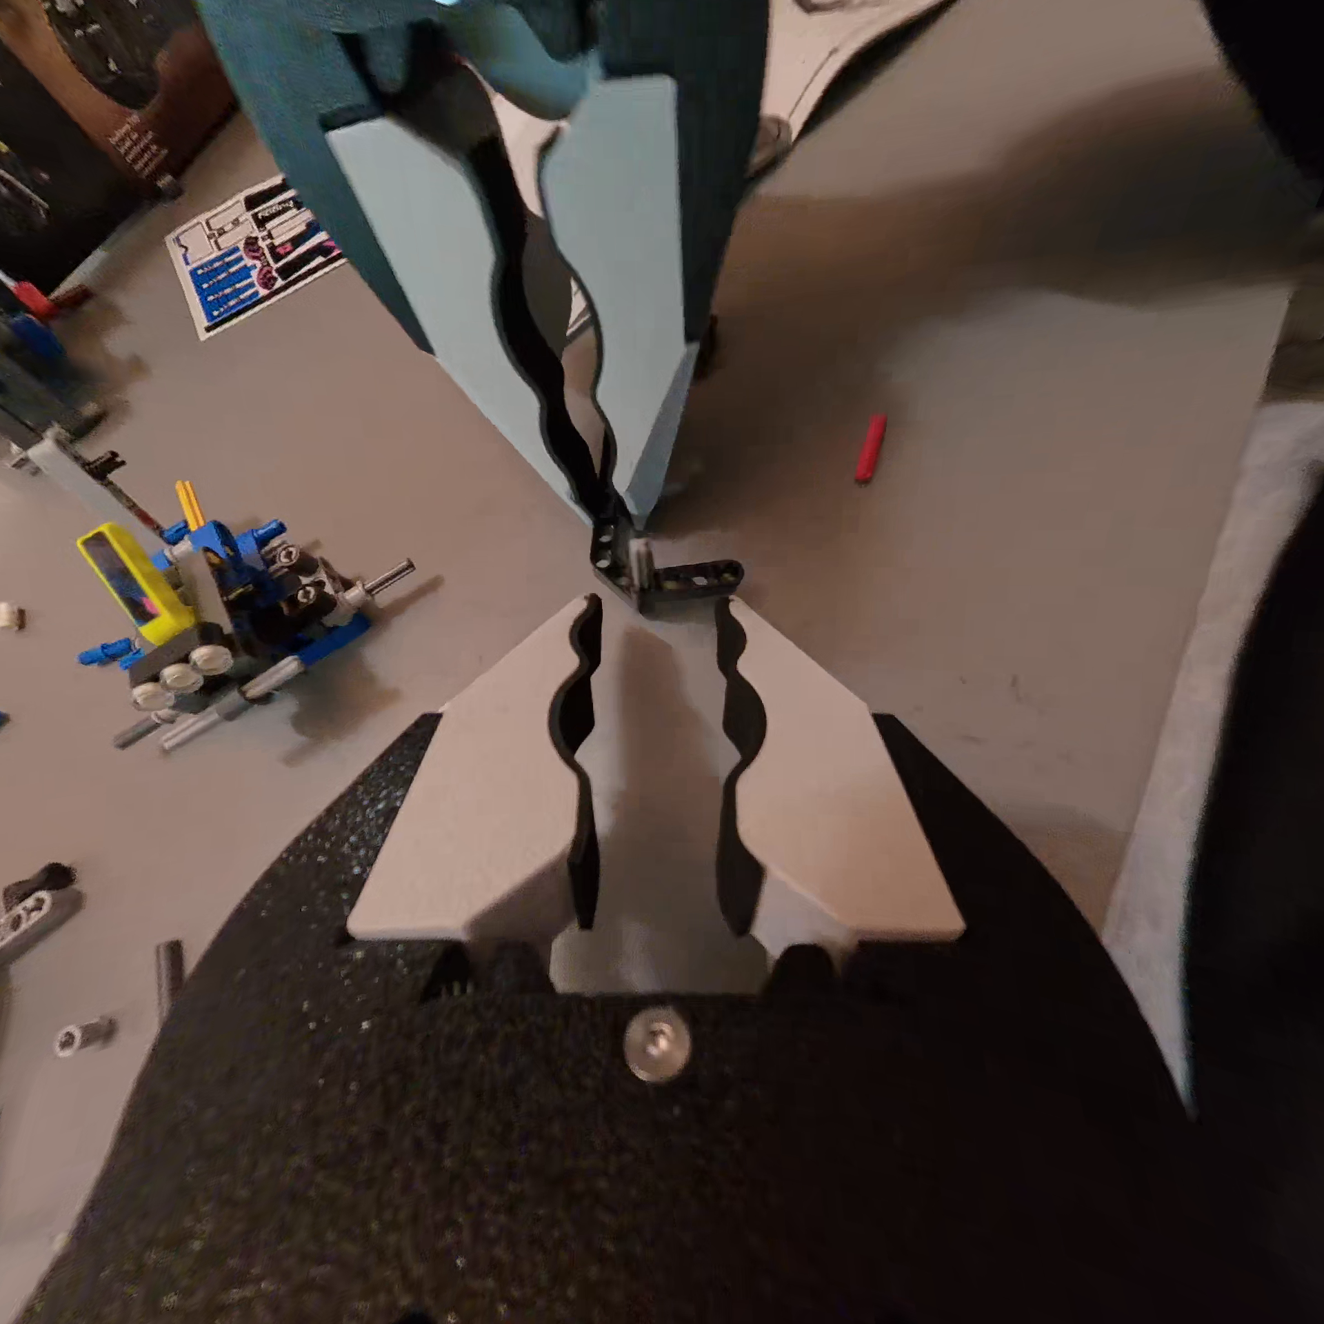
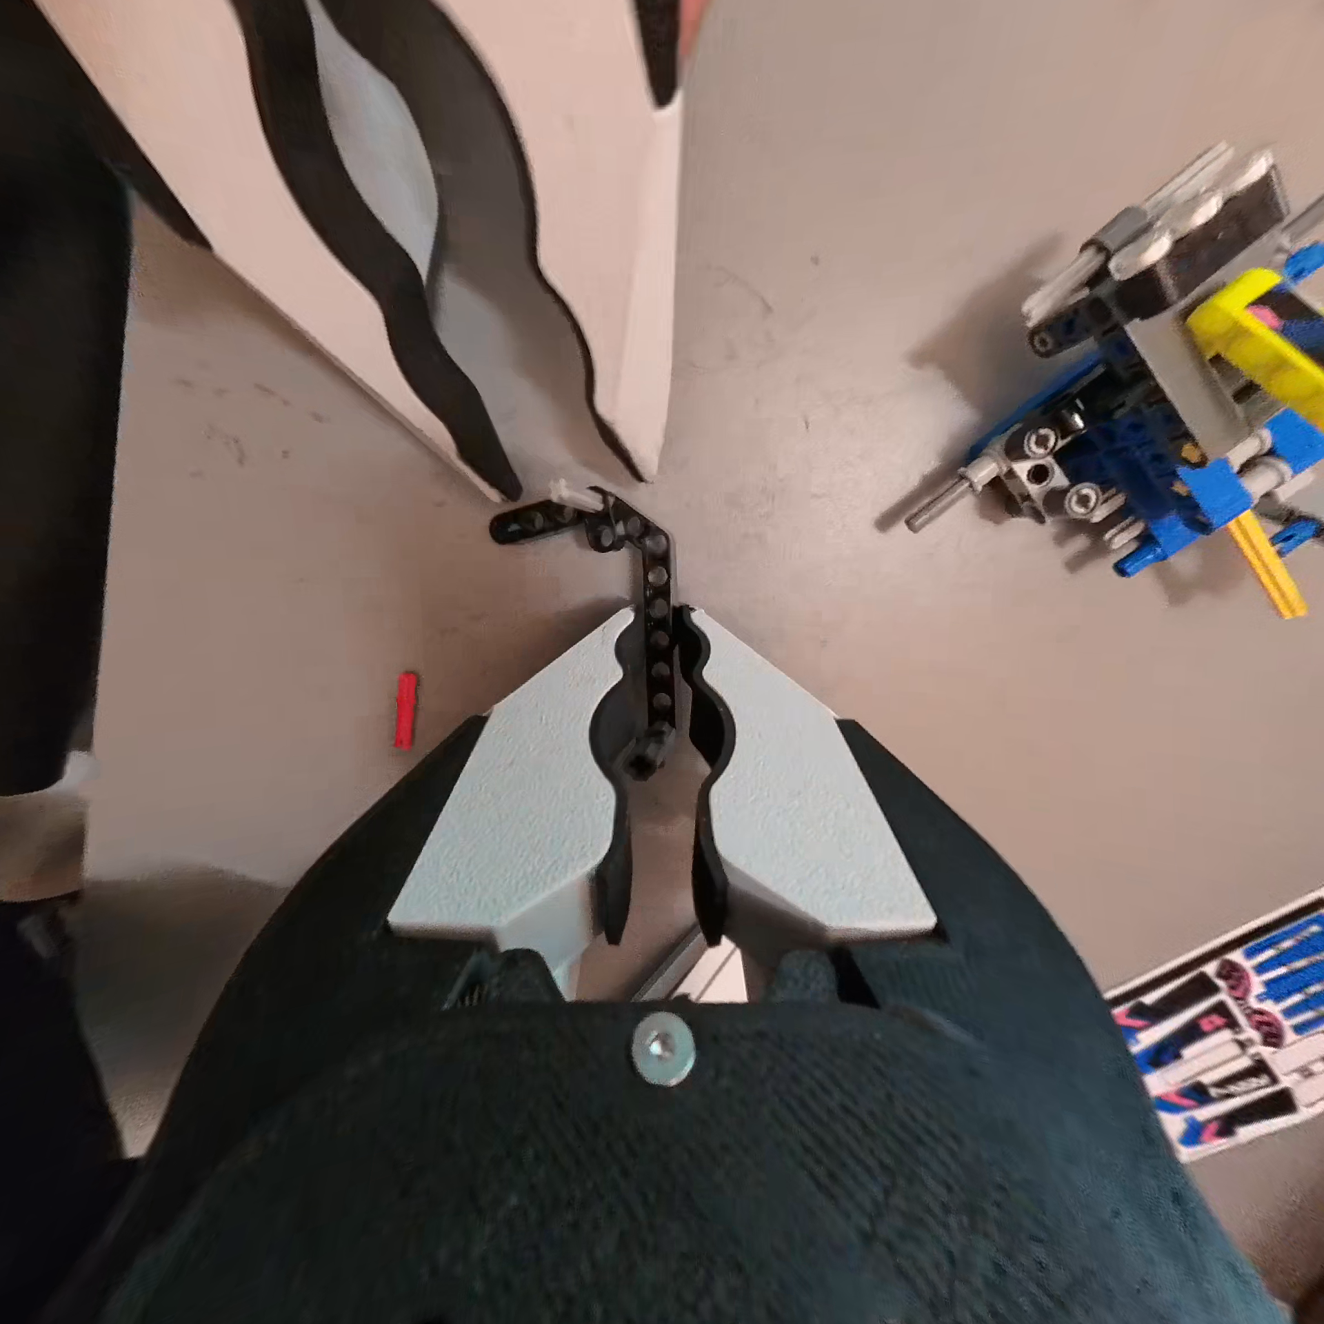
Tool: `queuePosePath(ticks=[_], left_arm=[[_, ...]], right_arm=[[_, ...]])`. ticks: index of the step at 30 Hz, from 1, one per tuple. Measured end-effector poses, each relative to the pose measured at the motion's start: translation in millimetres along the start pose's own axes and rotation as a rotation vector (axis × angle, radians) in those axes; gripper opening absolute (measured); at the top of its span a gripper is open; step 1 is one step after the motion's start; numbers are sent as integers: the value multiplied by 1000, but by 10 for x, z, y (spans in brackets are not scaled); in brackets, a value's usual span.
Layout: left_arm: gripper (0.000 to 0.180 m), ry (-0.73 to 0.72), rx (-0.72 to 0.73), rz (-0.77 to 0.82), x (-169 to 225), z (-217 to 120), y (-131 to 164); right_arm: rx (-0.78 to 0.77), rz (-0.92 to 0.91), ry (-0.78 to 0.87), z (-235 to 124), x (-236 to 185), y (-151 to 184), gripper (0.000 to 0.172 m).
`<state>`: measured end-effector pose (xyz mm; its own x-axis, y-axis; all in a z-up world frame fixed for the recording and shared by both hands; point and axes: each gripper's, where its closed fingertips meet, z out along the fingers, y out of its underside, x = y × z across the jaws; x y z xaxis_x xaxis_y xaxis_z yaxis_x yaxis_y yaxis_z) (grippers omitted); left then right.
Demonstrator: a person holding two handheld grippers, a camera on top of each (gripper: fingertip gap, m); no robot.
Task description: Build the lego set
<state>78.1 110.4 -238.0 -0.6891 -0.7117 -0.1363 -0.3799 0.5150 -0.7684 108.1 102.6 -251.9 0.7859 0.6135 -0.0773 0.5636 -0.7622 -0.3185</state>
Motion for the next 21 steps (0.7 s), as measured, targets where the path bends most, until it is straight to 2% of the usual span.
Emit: queuePosePath(ticks=[1,3,8,15,18,21], left_arm=[[27,-9,-7,0,-5,27,14],[23,-24,-25,-20,-28,63,29],[22,-6,-9,-91,-11,98,-32],[19,16,-23,-81,21,119,-22],[22,34,-24,-66,56,113,-18],[23,37,-19,-49,71,97,-23]], right_arm=[[-7,30,-28,-4,-16,8,5],[-16,85,-79,-8,-45,14,5],[-7,132,-73,-8,-47,9,6],[40,101,-62,-13,-108,2,16],[27,101,-22,-57,-96,66,21],[82,112,35,-181,-98,83,23]])
